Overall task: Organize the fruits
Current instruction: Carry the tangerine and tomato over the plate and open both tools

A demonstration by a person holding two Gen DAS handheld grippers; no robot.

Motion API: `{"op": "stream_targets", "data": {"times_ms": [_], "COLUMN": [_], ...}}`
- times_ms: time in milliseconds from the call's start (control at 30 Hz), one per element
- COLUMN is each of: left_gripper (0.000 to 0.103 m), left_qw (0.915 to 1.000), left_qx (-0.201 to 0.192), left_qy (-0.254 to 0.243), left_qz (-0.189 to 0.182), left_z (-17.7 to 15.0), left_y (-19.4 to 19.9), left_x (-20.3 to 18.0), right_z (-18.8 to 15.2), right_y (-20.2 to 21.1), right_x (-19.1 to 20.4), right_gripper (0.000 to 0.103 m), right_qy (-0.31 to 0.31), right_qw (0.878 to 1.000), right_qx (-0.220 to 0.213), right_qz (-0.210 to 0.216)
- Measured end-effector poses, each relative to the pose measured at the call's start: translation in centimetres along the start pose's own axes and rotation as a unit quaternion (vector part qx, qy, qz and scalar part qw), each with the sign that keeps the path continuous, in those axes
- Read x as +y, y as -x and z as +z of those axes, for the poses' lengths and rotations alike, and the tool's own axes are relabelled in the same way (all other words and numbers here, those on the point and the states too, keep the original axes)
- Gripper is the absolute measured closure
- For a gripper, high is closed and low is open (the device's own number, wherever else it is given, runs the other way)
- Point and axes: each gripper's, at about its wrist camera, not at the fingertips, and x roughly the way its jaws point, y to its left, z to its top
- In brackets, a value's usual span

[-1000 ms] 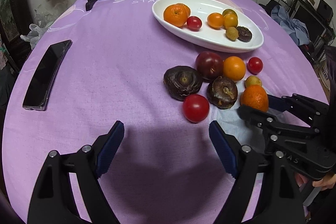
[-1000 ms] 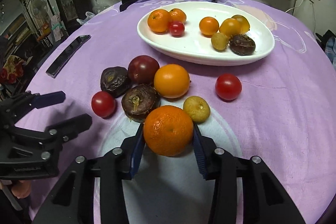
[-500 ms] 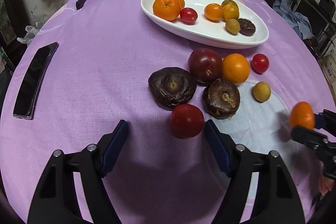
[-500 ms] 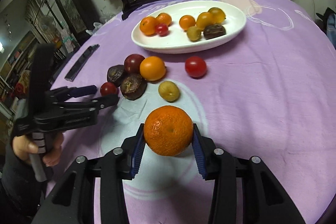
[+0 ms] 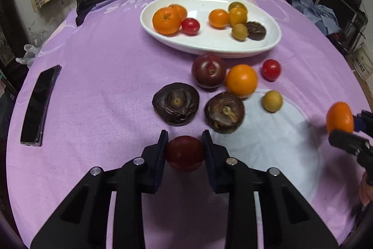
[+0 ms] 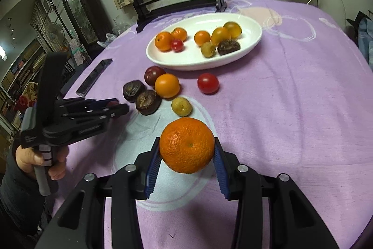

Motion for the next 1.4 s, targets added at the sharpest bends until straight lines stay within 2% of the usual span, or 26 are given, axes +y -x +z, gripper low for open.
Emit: {"op": "stream_targets", "data": {"times_ms": [133, 333, 567, 700, 800, 933, 1000, 1100, 1267, 1333, 1400], "left_gripper": [0.074, 0.074, 0.073, 0.073, 0.073, 0.073, 0.073, 0.073, 0.073, 0.073, 0.066], "left_qw": [0.9996, 0.9968, 0.9943, 0.9944, 0.9946, 0.9963, 0.9974, 0.9984, 0.9986, 0.9987, 0.999], "left_qx": [-0.024, -0.076, -0.102, -0.097, -0.095, -0.085, -0.071, -0.056, -0.046, -0.041, -0.039], "left_qy": [-0.005, -0.021, -0.025, -0.022, -0.02, -0.012, -0.004, -0.003, -0.012, -0.014, -0.011], "left_qz": [-0.017, -0.011, -0.018, -0.034, -0.037, -0.006, -0.012, -0.001, 0.025, 0.025, 0.021], "left_z": [0.4, 3.0, 7.6, 10.8, 12.9, 15.7, 16.6, 18.1, 19.6, 19.9, 20.4], "left_y": [3.3, 7.6, 8.5, 6.5, 4.6, 0.8, -1.0, -3.8, -6.9, -7.8, -8.6], "left_x": [0.1, -0.1, -0.5, -1.3, -1.8, -1.9, -1.6, -1.1, -0.7, -0.5, -0.4], "right_z": [0.6, 2.6, 6.3, 9.2, 11.2, 13.6, 14.0, 14.5, 15.2, 15.3, 15.4], "right_y": [1.4, 3.7, 4.1, 2.9, 1.0, -3.2, -5.3, -8.4, -11.0, -11.6, -12.1], "right_x": [-0.4, -0.7, -0.1, 0.2, 0.3, -0.4, -0.7, -1.0, -0.3, 0.2, 0.5], "right_gripper": [0.06, 0.06, 0.06, 0.06, 0.059, 0.059, 0.059, 0.059, 0.059, 0.058, 0.058], "right_qy": [0.007, 0.017, 0.036, 0.043, 0.05, 0.057, 0.062, 0.065, 0.077, 0.087, 0.088], "right_qw": [1.0, 0.998, 0.995, 0.994, 0.994, 0.995, 0.995, 0.997, 0.996, 0.994, 0.994], "right_qx": [-0.017, -0.052, -0.087, -0.101, -0.096, -0.066, -0.048, -0.021, -0.009, -0.01, -0.012], "right_qz": [-0.008, -0.021, -0.024, -0.025, -0.027, -0.049, -0.054, -0.048, -0.051, -0.058, -0.064]}}
